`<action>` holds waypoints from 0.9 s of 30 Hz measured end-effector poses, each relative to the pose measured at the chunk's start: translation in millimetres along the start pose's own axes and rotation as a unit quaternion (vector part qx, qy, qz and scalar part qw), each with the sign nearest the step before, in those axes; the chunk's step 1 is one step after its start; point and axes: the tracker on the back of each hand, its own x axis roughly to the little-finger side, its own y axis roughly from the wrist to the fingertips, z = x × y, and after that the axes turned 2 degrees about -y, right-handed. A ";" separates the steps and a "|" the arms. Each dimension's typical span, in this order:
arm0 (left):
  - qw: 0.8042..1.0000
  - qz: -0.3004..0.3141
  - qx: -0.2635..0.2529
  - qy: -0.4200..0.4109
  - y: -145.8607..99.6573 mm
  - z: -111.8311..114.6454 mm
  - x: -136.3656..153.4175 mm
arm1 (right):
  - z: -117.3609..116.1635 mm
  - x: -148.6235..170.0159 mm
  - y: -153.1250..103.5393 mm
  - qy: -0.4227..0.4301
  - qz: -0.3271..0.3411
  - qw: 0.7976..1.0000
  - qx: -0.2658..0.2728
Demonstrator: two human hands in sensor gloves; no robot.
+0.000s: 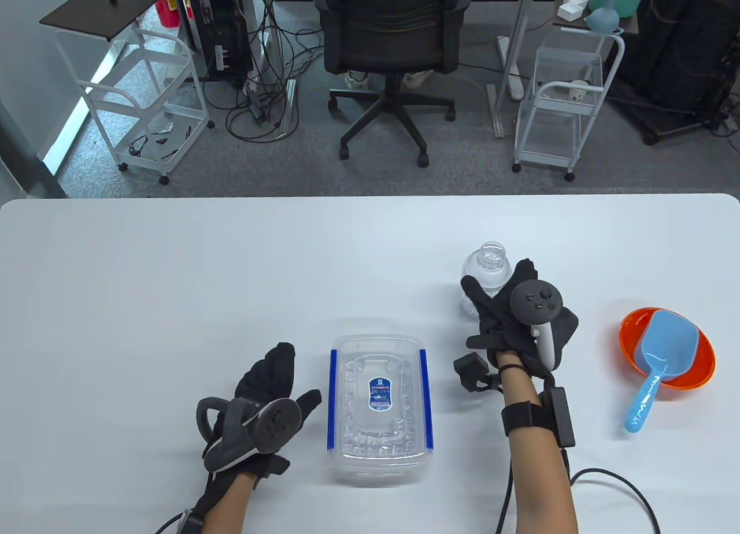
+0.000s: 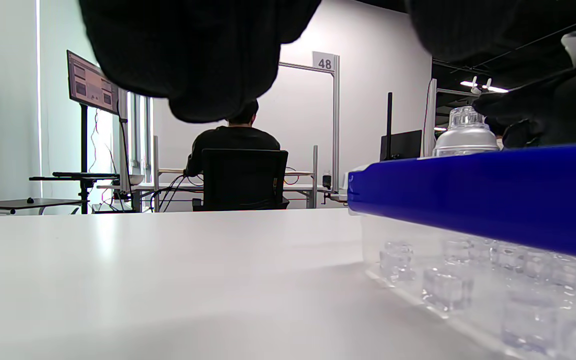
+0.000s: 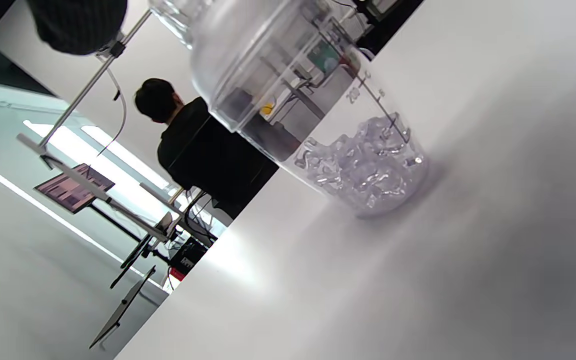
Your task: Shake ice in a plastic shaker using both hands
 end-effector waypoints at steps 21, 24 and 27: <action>0.997 0.035 0.068 0.026 1.8 9.2 -7.3 | -8.3 -17.1 -135.2 -0.292 0.295 0.907 -0.078; 0.997 0.036 0.069 0.022 2.0 10.2 -7.5 | -9.8 -16.6 -135.0 -0.283 0.296 0.908 -0.084; 0.997 0.038 0.071 0.018 2.2 11.0 -8.4 | -10.6 -15.9 -136.2 -0.283 0.297 0.908 -0.085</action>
